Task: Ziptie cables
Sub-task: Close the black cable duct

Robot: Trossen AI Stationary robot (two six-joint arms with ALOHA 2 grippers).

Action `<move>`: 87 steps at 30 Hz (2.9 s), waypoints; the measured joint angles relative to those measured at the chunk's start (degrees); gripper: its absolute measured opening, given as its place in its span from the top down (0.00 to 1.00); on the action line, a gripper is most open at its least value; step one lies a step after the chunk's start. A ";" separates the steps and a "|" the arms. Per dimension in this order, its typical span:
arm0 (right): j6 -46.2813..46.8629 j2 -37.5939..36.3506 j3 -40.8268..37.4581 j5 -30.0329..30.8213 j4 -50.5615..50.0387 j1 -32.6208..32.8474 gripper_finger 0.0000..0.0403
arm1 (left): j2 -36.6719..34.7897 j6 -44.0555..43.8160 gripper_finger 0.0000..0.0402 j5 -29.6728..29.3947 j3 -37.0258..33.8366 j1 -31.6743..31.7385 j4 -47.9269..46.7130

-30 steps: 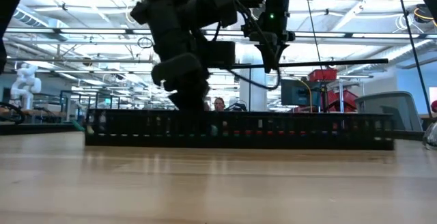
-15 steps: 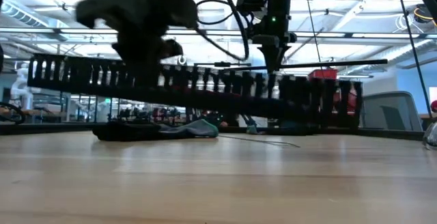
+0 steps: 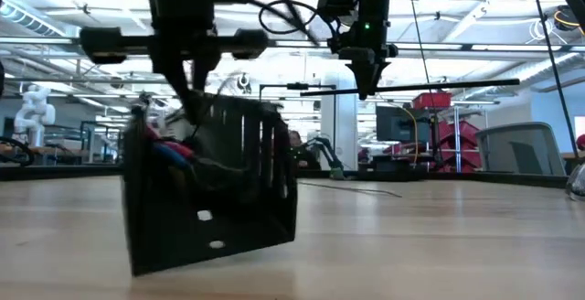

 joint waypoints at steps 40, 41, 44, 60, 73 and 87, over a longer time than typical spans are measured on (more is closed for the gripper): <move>-0.33 0.00 0.00 -0.01 -1.12 -0.61 0.42 | -0.43 -102.17 0.48 9.75 -2.88 -0.14 17.07; -0.56 0.00 0.00 -0.02 -1.08 -0.61 0.42 | -0.41 -107.04 0.48 8.43 -4.34 -0.37 18.03; -1.63 0.00 -0.02 0.00 -0.75 -0.61 0.42 | -0.39 -120.51 0.48 3.65 -6.69 -2.16 22.01; -5.31 0.00 -0.02 -0.02 -0.07 -0.66 0.42 | -0.04 -162.79 0.48 -7.11 -7.06 -7.88 24.08; -7.34 -0.02 -0.02 -0.02 2.12 -0.70 0.42 | 1.60 -173.76 0.48 -6.48 -7.21 -8.56 16.58; -7.37 -0.02 -0.02 -0.23 2.84 -0.70 0.42 | 2.51 -172.33 0.48 -6.50 -7.16 -3.46 17.24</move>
